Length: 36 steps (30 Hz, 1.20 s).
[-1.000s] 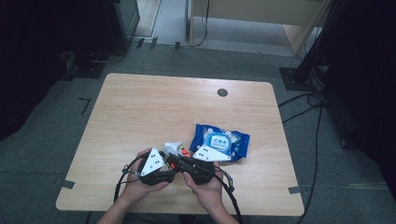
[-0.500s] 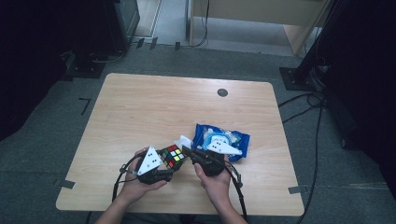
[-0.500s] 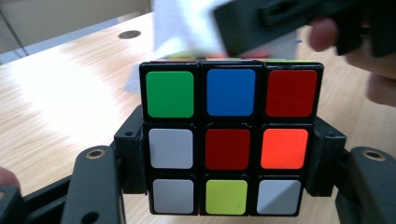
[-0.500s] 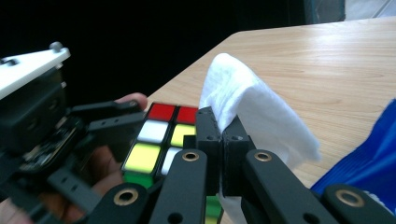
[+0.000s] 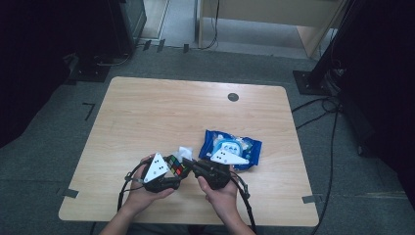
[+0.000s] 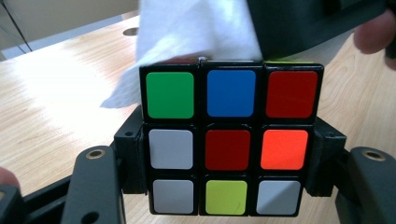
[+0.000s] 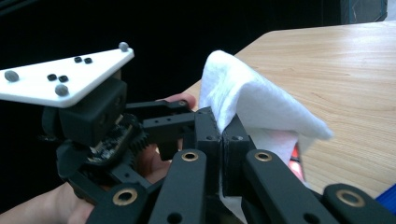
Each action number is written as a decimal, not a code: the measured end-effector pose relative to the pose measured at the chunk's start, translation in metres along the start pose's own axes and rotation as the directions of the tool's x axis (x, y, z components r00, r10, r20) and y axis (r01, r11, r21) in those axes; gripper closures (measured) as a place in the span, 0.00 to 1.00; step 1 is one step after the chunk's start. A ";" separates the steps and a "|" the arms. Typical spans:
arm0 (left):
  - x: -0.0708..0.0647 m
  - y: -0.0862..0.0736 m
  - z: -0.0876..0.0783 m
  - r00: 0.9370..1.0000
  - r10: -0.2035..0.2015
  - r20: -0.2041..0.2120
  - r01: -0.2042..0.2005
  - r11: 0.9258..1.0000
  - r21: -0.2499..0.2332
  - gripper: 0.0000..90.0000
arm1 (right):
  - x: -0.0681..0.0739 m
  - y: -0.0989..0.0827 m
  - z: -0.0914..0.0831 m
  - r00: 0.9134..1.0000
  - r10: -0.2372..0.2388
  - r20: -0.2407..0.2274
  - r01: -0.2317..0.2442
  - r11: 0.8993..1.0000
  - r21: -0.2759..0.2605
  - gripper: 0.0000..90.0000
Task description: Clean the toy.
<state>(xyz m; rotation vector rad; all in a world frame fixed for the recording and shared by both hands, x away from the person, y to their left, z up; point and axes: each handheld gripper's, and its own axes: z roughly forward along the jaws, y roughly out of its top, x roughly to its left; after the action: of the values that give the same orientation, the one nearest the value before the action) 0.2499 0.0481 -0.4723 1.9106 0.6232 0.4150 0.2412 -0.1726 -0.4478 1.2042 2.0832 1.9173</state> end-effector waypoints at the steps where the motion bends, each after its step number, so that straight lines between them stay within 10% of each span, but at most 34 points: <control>1: 0.001 0.001 -0.002 1.000 -0.007 0.004 0.007 1.000 -0.007 0.38 | -0.003 0.001 -0.002 1.000 0.017 -0.005 -0.017 1.000 -0.003 1.00; 5: 0.005 0.002 -0.006 1.000 -0.015 -0.001 0.015 1.000 -0.026 0.38 | -0.022 0.003 -0.010 0.998 0.058 0.027 -0.058 0.998 -0.017 1.00; 9: 0.006 0.003 -0.007 1.000 -0.012 -0.008 0.012 0.999 -0.034 0.38 | -0.048 0.002 -0.021 0.982 0.079 0.171 -0.078 0.997 -0.015 1.00; 17: 0.007 0.001 -0.005 1.000 -0.010 -0.010 0.010 1.000 -0.024 0.38 | -0.078 0.012 -0.052 0.912 0.031 0.409 -0.003 0.998 -0.067 0.98; 22: 0.005 0.000 -0.004 1.000 -0.008 -0.009 0.008 1.000 -0.019 0.38 | -0.094 0.005 -0.045 0.871 0.017 0.492 -0.037 0.999 0.032 0.75; 26: 0.006 0.000 -0.004 1.000 -0.007 -0.012 0.007 1.000 -0.019 0.38 | -0.086 0.009 -0.045 0.854 -0.002 0.520 -0.010 1.000 0.021 0.61; 29: 0.007 0.000 -0.005 1.000 -0.009 -0.016 0.009 1.000 -0.016 0.38 | -0.072 0.018 -0.045 0.826 -0.088 0.557 0.072 0.996 0.050 0.60; 33: 0.007 0.000 -0.005 1.000 -0.010 -0.016 0.010 1.000 -0.019 0.38 | -0.066 0.019 -0.041 0.861 -0.136 0.489 0.105 0.990 0.091 0.61; 36: 0.006 0.000 -0.004 1.000 -0.007 -0.013 0.007 1.000 -0.018 0.38 | -0.075 0.011 -0.035 0.870 -0.124 0.478 0.066 0.989 0.136 0.71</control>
<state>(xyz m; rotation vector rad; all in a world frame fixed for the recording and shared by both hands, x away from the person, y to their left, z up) 0.2527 0.0550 -0.4704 1.8892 0.6325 0.4271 0.2799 -0.2447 -0.4634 1.3968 1.9478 1.2871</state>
